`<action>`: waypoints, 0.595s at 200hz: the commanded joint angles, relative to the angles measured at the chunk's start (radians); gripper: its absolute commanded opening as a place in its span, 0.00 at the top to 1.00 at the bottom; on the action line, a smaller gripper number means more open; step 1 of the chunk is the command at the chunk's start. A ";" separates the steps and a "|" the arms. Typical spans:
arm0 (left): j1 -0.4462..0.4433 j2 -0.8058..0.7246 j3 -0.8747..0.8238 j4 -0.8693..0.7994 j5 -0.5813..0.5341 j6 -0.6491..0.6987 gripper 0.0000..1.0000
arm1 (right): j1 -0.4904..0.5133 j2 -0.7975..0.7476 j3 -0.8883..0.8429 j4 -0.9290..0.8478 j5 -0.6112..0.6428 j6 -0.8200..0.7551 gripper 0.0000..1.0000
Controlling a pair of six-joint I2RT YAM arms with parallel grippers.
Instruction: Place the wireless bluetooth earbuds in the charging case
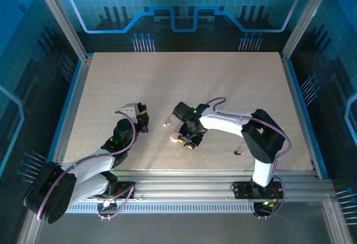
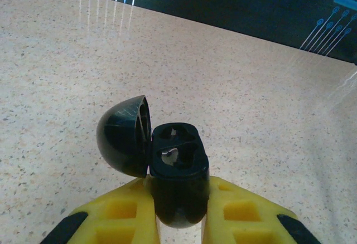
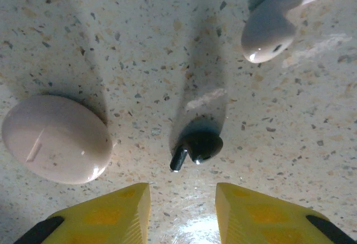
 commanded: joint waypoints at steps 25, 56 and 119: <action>0.032 -0.011 -0.006 0.000 0.037 0.036 0.89 | -0.016 0.048 0.031 -0.042 -0.010 0.006 0.65; 0.042 -0.013 -0.002 -0.006 0.046 0.039 0.89 | -0.022 0.060 0.028 -0.049 -0.010 -0.005 0.65; 0.047 -0.006 0.004 -0.010 0.050 0.044 0.89 | -0.063 0.080 0.044 -0.081 -0.002 -0.075 0.69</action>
